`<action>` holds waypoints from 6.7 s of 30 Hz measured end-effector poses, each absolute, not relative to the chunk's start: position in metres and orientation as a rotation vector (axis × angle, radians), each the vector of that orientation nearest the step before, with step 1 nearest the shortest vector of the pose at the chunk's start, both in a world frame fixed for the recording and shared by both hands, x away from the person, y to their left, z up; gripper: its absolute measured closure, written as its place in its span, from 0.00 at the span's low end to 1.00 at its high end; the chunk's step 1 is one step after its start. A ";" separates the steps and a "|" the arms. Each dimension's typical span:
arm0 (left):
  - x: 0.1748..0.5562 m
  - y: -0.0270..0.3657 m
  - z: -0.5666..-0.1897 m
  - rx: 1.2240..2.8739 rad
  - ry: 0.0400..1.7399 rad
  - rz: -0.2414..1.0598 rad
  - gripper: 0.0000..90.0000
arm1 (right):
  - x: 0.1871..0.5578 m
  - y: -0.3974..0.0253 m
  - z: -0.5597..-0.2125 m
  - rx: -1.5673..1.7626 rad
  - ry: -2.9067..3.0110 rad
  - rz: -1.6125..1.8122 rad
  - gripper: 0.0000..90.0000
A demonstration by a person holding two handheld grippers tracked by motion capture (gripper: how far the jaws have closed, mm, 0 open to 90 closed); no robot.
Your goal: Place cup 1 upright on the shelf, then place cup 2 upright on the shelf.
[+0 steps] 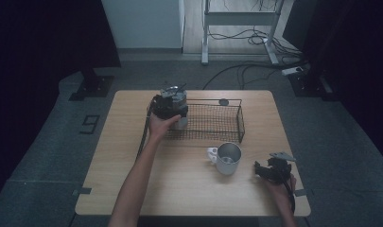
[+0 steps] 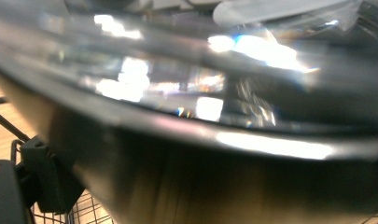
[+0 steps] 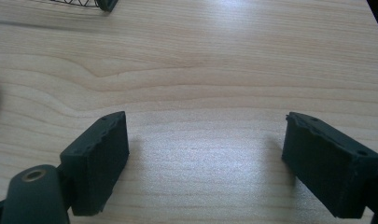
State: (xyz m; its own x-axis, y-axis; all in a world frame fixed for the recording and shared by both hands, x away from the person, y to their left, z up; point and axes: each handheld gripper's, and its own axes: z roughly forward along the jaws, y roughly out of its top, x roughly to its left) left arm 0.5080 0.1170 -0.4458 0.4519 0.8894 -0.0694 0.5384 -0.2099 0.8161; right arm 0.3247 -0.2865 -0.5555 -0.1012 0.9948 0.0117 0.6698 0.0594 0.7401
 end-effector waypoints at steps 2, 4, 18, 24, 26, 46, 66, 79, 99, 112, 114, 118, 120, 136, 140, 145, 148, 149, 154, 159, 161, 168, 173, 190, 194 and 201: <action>0.509 0.117 -0.448 1.882 1.207 0.536 0.05 | 0.325 -0.287 -0.555 1.659 1.828 0.820 0.16; 0.509 0.117 -0.450 1.882 1.211 0.535 0.05 | 0.325 -0.287 -0.555 1.659 1.828 0.820 0.16; 0.513 0.116 -0.462 1.902 1.245 0.533 0.04 | 0.325 -0.287 -0.556 1.658 1.828 0.821 0.16; 0.513 0.116 -0.463 1.910 1.248 0.539 0.04 | 0.325 -0.287 -0.556 1.658 1.827 0.821 0.16; 0.513 0.115 -0.464 1.915 1.251 0.541 0.04 | 0.325 -0.287 -0.556 1.658 1.827 0.820 0.16; 0.506 0.113 -0.474 1.931 1.244 0.545 0.04 | 0.325 -0.287 -0.555 1.658 1.828 0.821 0.16; 0.500 0.114 -0.476 1.911 1.229 0.556 0.03 | 0.325 -0.286 -0.555 1.657 1.828 0.821 0.16; 0.492 0.119 -0.467 1.881 1.187 0.567 0.03 | 0.325 -0.287 -0.556 1.657 1.828 0.822 0.16; 0.458 0.145 -0.450 1.822 1.144 0.549 0.03 | 0.325 -0.286 -0.555 1.660 1.829 0.820 0.16; 0.429 0.154 -0.458 1.825 1.086 0.522 0.05 | 0.325 -0.286 -0.555 1.655 1.836 0.827 0.16; 0.423 0.155 -0.459 1.832 1.079 0.521 0.05 | 0.325 -0.286 -0.555 1.652 1.839 0.827 0.16; 0.410 0.158 -0.463 1.839 1.089 0.510 0.06 | 0.325 -0.286 -0.555 1.652 1.839 0.825 0.16; 0.403 0.160 -0.466 1.848 1.091 0.506 0.07 | 0.325 -0.286 -0.555 1.652 1.838 0.827 0.16; 0.338 0.182 -0.485 1.866 1.098 0.514 0.12 | 0.325 -0.286 -0.555 1.653 1.839 0.824 0.16; 0.329 0.185 -0.494 1.874 1.105 0.514 0.14 | 0.325 -0.286 -0.555 1.653 1.838 0.824 0.16; 0.322 0.188 -0.506 1.891 1.116 0.483 0.15 | 0.325 -0.286 -0.555 1.653 1.838 0.824 0.16; 0.321 0.189 -0.510 1.905 1.117 0.474 0.16 | 0.325 -0.286 -0.555 1.653 1.838 0.823 0.16; 0.320 0.190 -0.510 1.907 1.117 0.477 0.16 | 0.325 -0.286 -0.555 1.653 1.838 0.823 0.16; 0.318 0.191 -0.512 1.899 1.119 0.465 0.16 | 0.325 -0.286 -0.555 1.653 1.839 0.824 0.16; 0.315 0.192 -0.514 1.876 1.123 0.466 0.16 | 0.325 -0.286 -0.555 1.653 1.839 0.824 0.16; 0.314 0.192 -0.514 1.870 1.124 0.465 0.16 | 0.326 -0.286 -0.555 1.652 1.842 0.824 0.15; 0.312 0.193 -0.515 1.857 1.122 0.493 0.17 | 0.327 -0.286 -0.555 1.660 1.836 0.824 0.14; 0.312 0.193 -0.516 1.861 1.121 0.486 0.17 | 0.327 -0.285 -0.555 1.662 1.832 0.819 0.15; 0.312 0.193 -0.517 1.860 1.126 0.485 0.16 | 0.305 -0.269 -0.523 1.538 1.861 1.119 0.16; 0.313 0.194 -0.518 1.865 1.133 0.476 0.16 | 0.300 -0.262 -0.514 1.495 1.872 1.160 0.16; 0.316 0.193 -0.521 1.856 1.142 0.474 0.17 | 0.290 -0.251 -0.500 1.427 1.896 1.233 0.16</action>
State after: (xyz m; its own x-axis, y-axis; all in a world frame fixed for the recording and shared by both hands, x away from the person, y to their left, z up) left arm 0.3160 0.1932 -0.5211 0.5041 0.8554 -0.1193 0.5194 -0.1898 0.8332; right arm 0.2900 -0.2515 -0.4998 -0.3538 0.9238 0.1461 0.5086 0.0589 0.8590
